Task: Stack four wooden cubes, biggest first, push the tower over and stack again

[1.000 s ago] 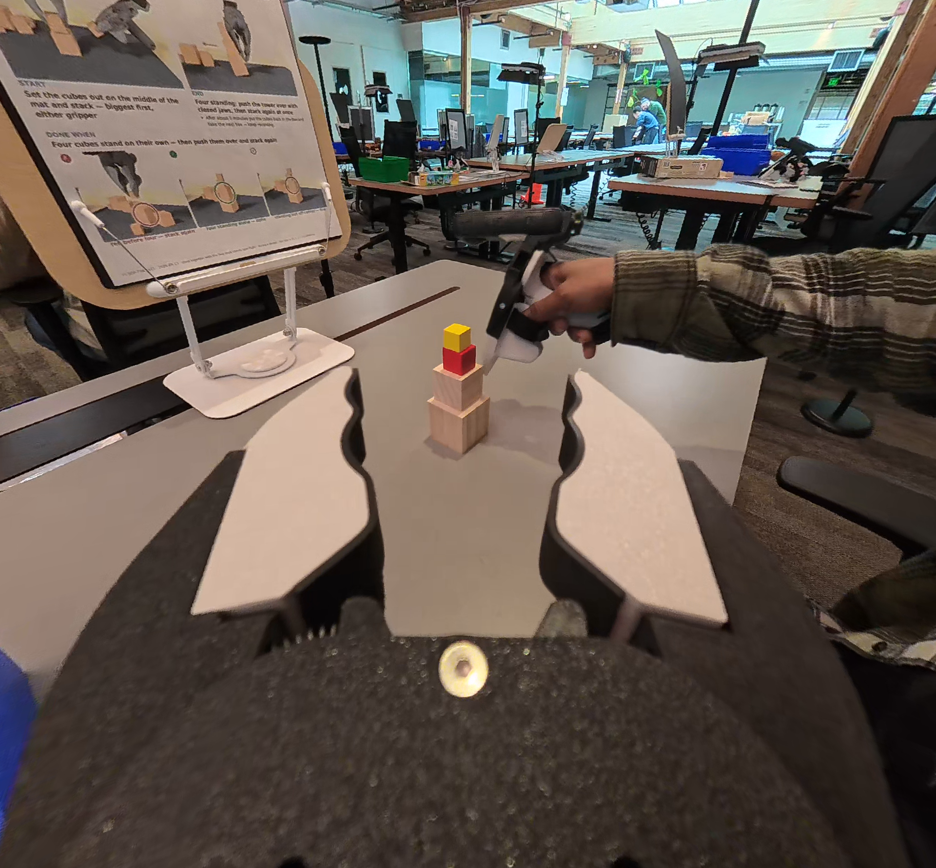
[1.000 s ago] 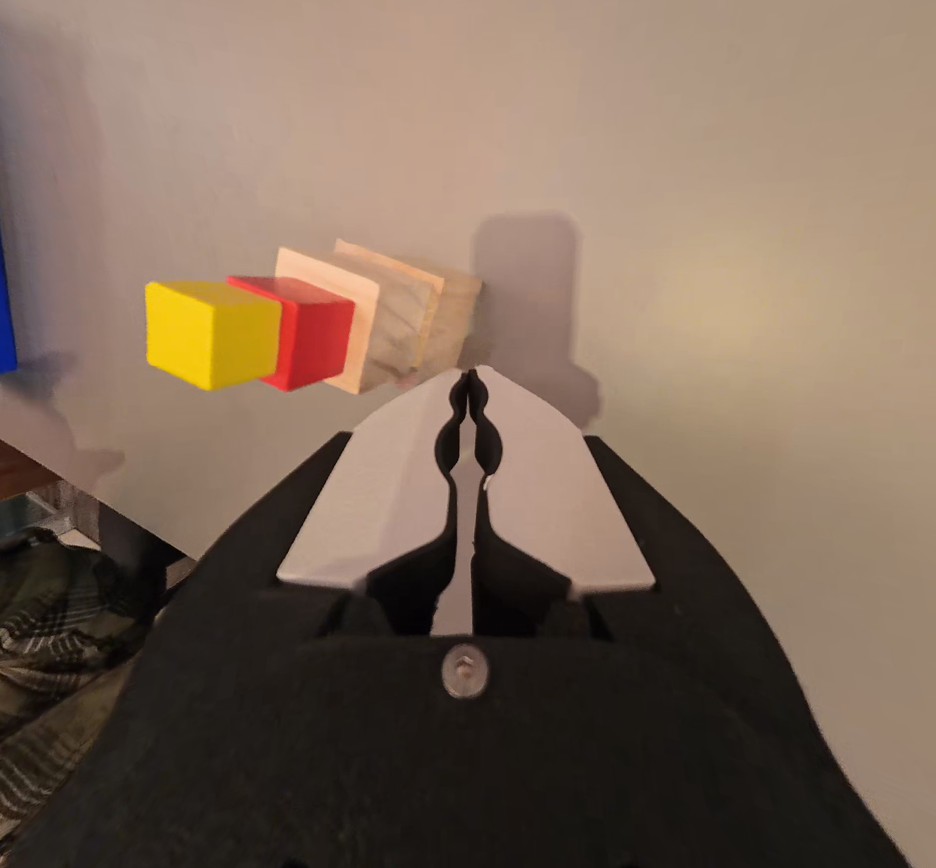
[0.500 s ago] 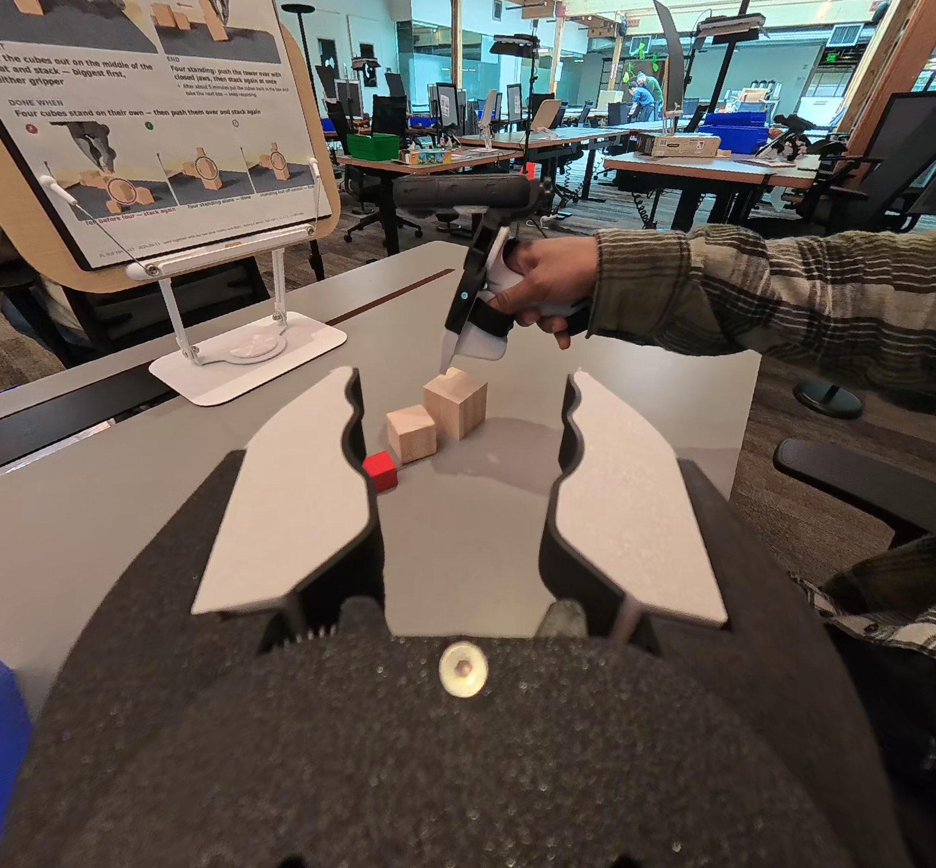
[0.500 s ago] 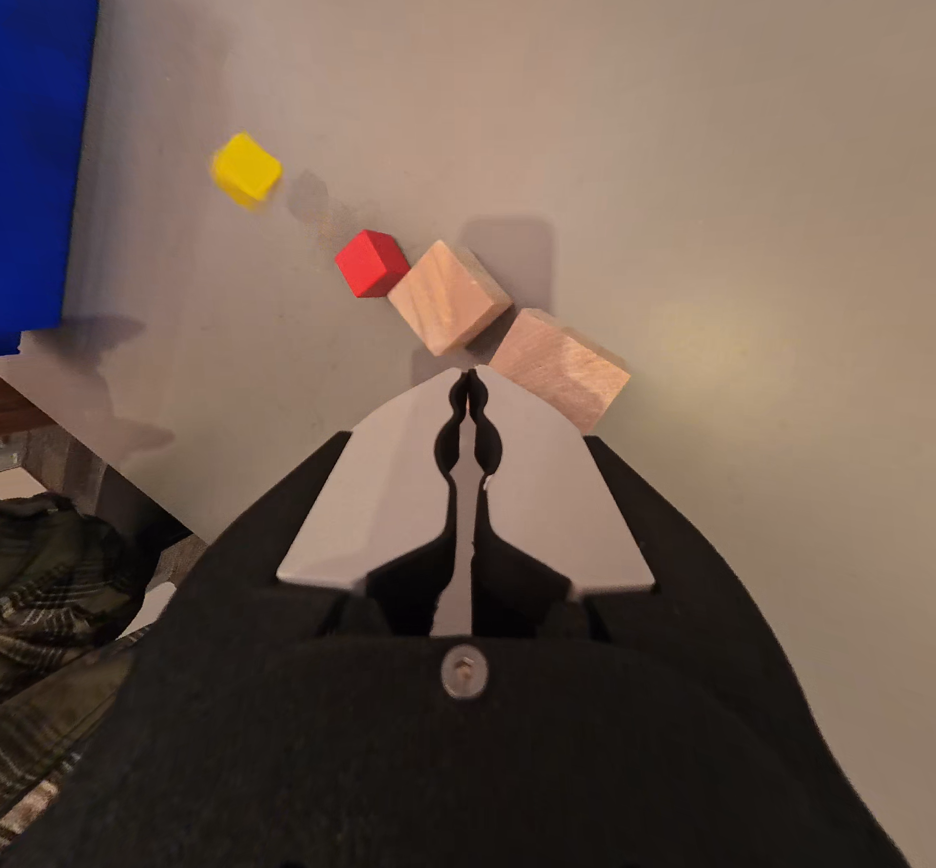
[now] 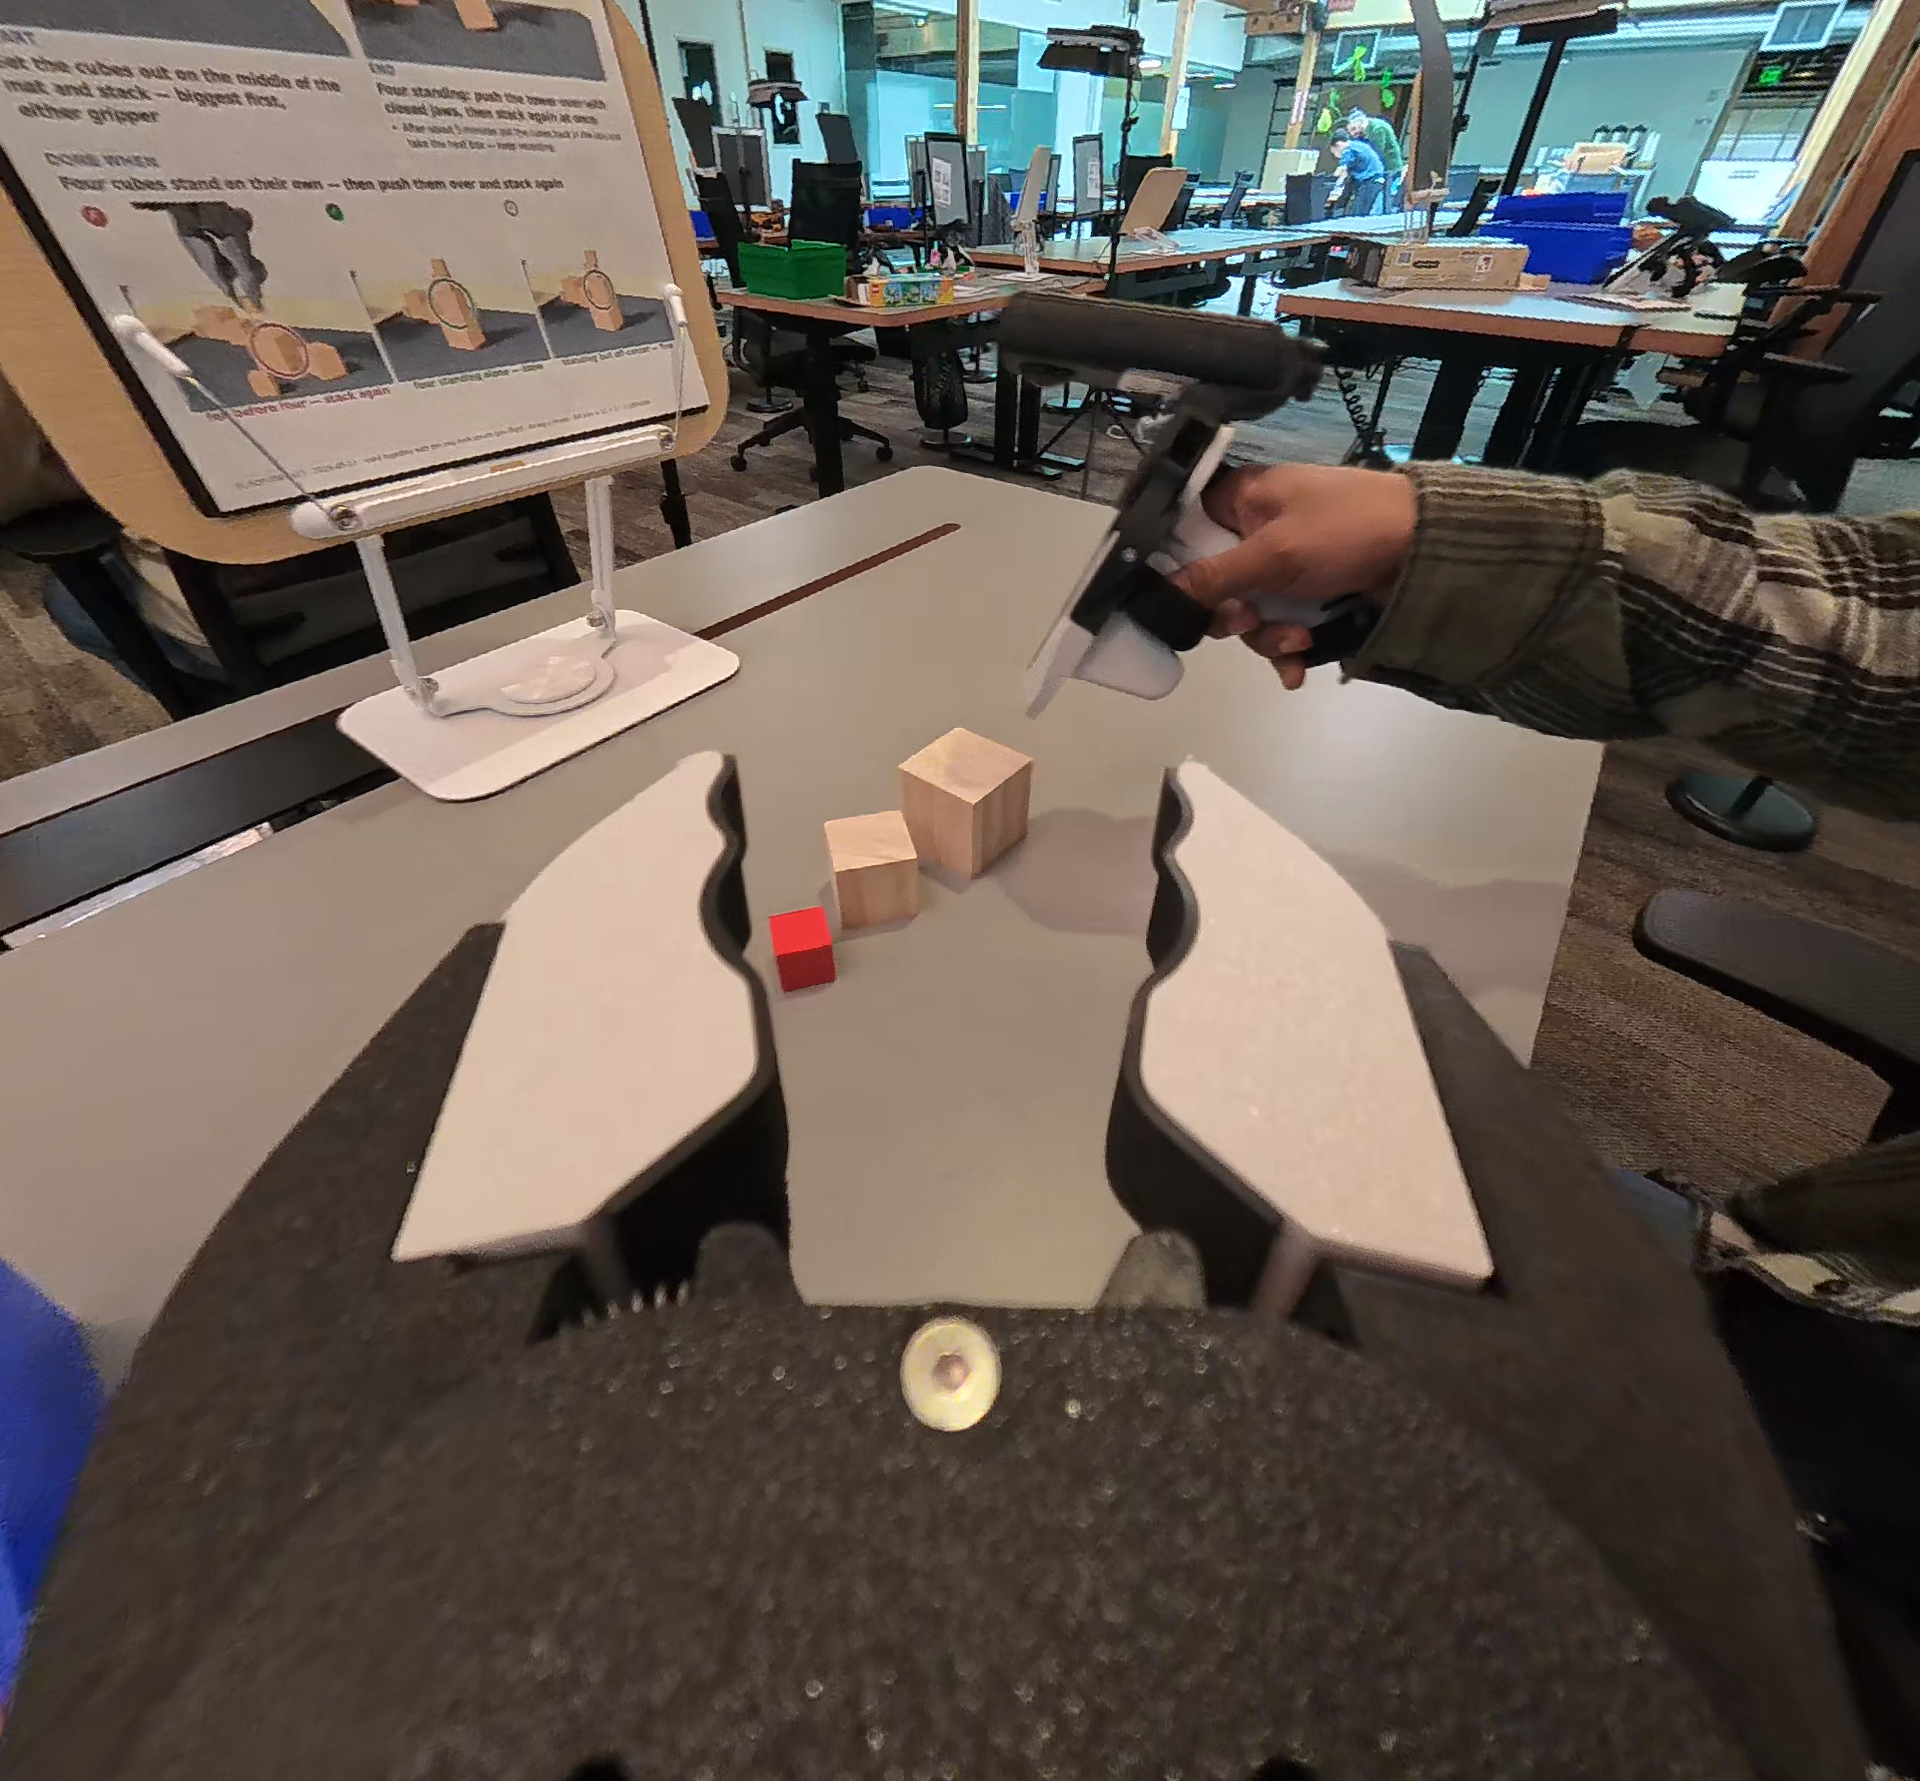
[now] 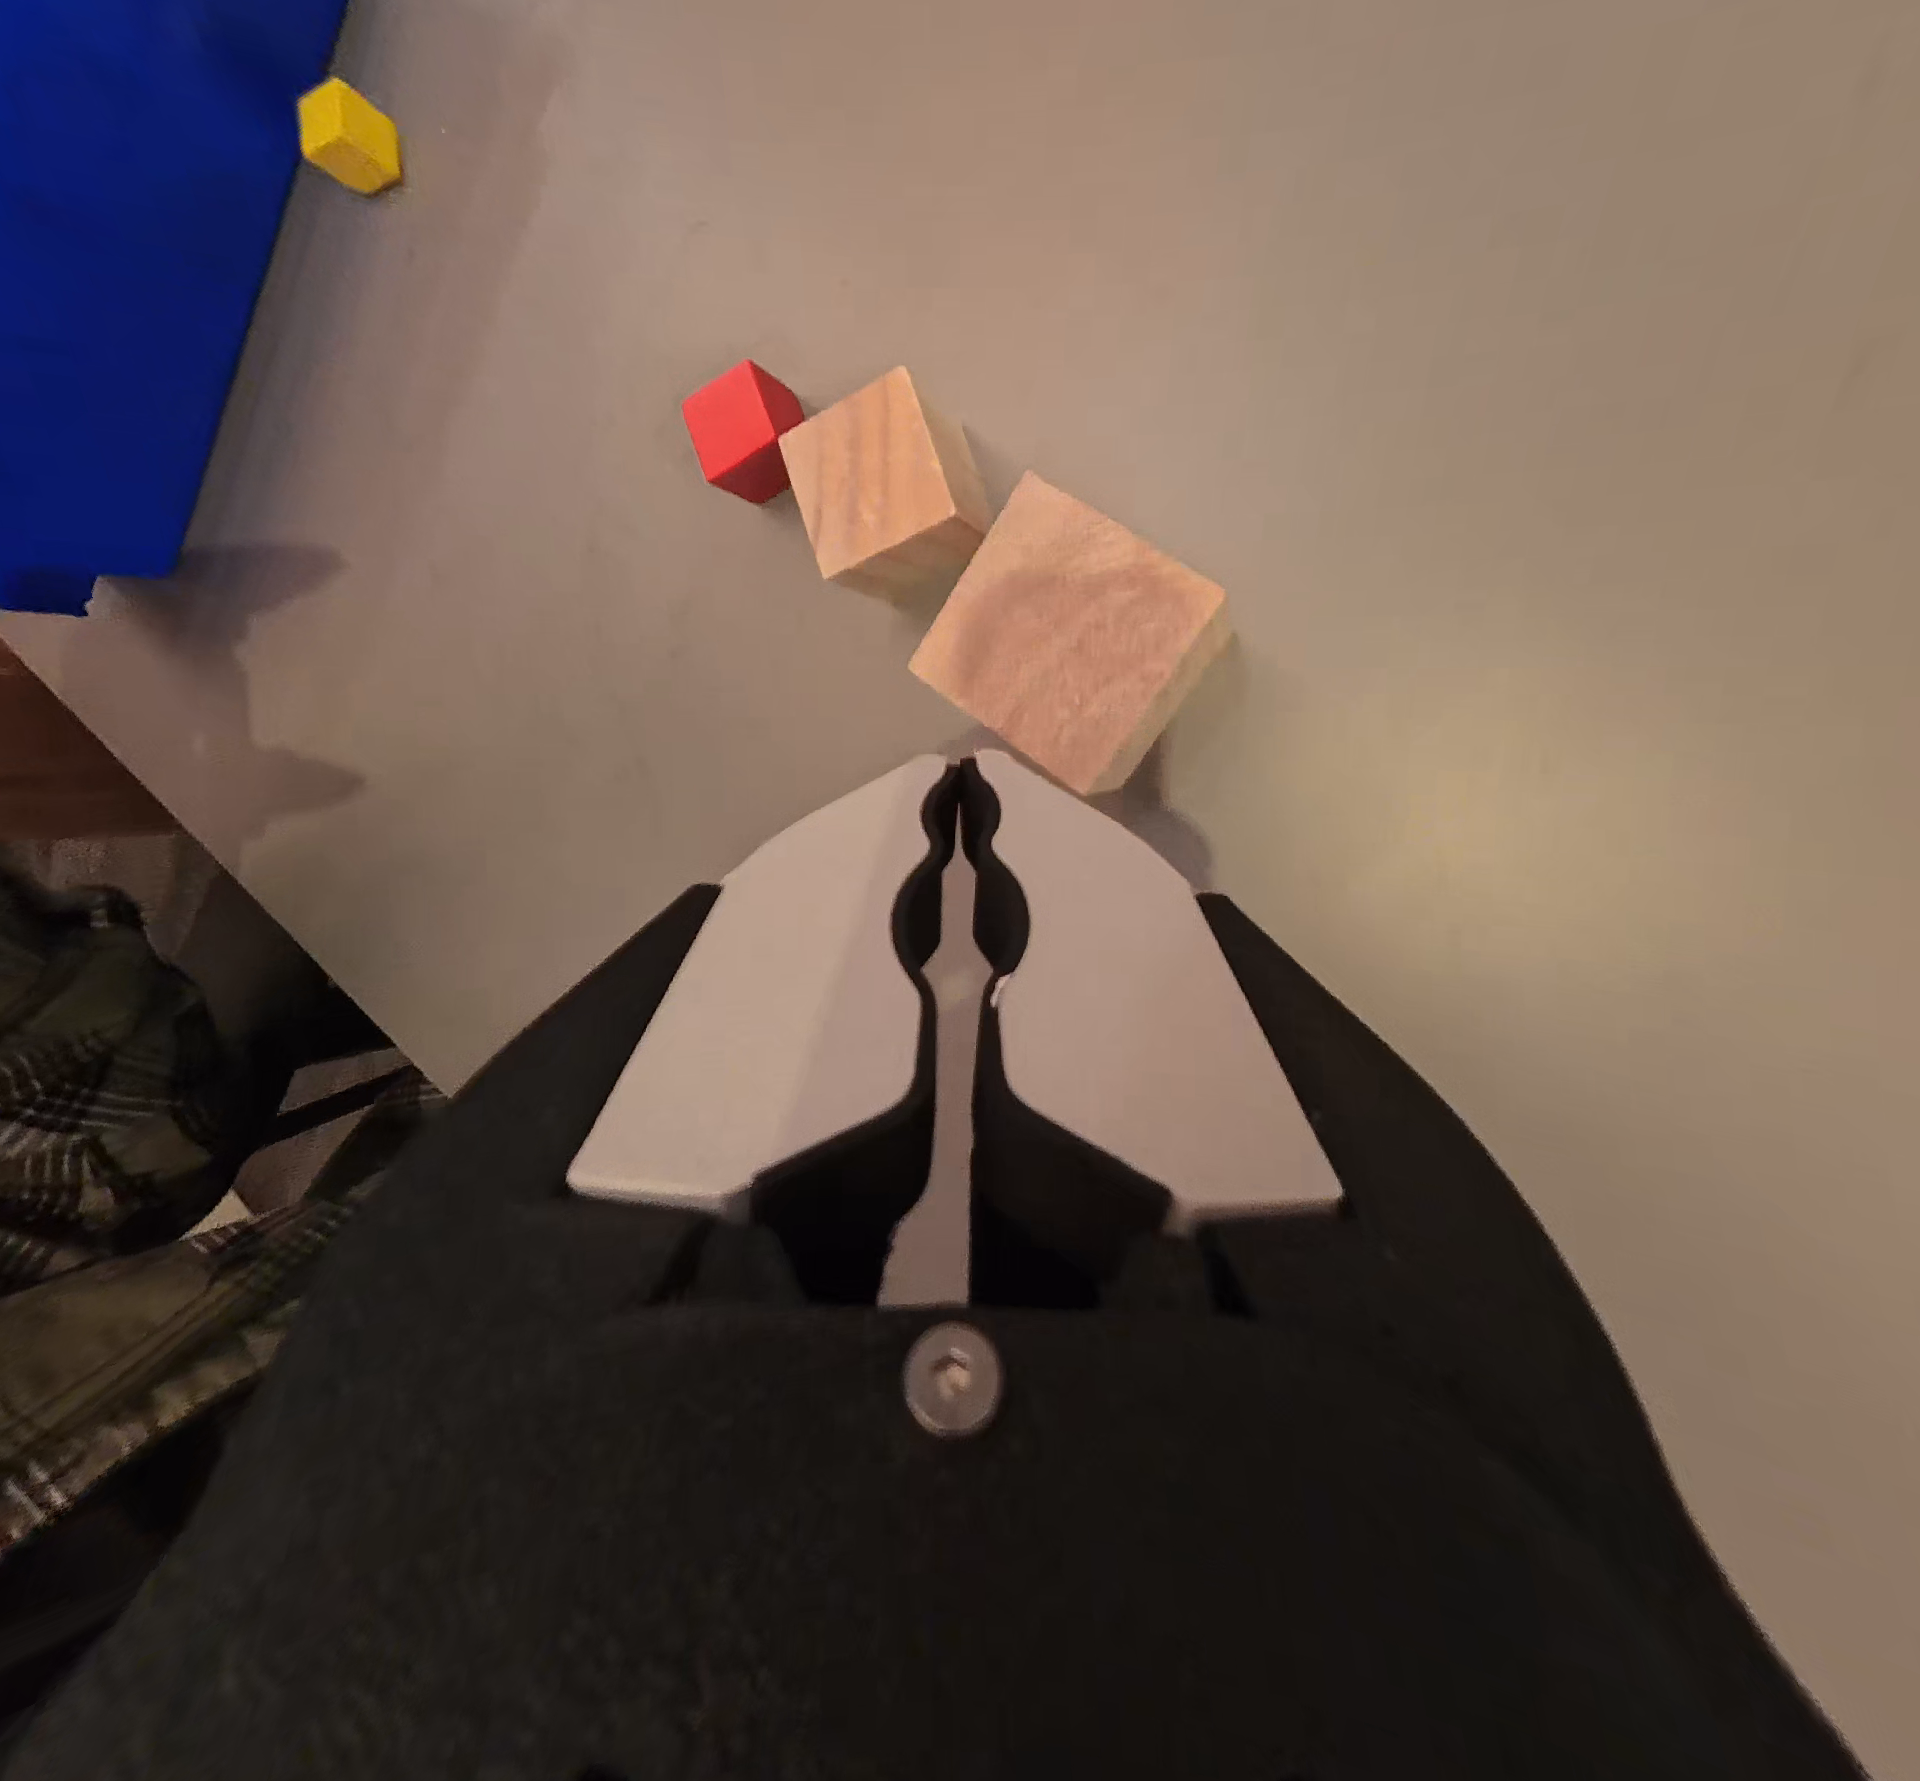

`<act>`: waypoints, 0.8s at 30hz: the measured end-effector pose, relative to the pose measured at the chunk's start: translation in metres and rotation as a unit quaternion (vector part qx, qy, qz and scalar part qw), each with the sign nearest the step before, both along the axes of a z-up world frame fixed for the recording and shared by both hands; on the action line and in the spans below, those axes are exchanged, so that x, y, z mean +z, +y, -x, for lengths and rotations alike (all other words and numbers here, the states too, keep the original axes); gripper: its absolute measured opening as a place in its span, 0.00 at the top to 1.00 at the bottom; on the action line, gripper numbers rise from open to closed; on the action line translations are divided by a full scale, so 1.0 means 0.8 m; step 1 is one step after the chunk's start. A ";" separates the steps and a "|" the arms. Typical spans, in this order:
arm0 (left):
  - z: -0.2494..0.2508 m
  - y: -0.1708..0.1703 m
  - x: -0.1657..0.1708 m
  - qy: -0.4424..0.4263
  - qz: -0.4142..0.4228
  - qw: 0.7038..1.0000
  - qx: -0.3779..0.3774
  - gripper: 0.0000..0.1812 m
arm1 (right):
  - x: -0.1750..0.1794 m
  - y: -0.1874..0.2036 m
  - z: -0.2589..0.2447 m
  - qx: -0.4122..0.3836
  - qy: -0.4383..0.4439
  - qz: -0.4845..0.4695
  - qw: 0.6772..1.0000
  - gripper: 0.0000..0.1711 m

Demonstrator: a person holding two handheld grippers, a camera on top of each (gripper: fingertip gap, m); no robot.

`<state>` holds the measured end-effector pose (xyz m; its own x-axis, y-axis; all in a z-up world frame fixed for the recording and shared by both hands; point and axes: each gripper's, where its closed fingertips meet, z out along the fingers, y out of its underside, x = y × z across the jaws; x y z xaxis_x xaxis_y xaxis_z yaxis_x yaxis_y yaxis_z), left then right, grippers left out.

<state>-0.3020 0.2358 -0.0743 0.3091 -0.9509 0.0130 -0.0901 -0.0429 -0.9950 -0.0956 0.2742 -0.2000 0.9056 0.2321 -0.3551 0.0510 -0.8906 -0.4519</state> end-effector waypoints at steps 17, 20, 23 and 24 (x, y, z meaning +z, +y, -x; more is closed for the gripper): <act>0.093 0.035 0.048 -0.107 -0.014 0.989 0.100 0.60 | 0.011 -0.070 0.022 0.079 0.068 -0.111 0.988 0.93; 0.081 0.034 0.042 -0.092 -0.014 0.992 0.091 0.60 | 0.011 -0.076 0.024 0.115 0.051 -0.135 0.983 0.82; 0.069 0.031 0.032 -0.072 -0.011 0.994 0.077 0.59 | 0.010 -0.077 0.023 0.142 0.019 -0.157 0.977 0.74; 0.066 0.031 0.030 -0.066 -0.009 0.995 0.074 0.59 | 0.010 -0.076 0.022 0.149 0.005 -0.168 0.974 0.70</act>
<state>-0.3550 0.2606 -0.0506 0.4426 -0.8955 0.0458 0.0477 -0.0275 -0.9985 -0.1135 0.2136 -0.1920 0.7772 0.5887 -0.2222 0.2783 -0.6382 -0.7178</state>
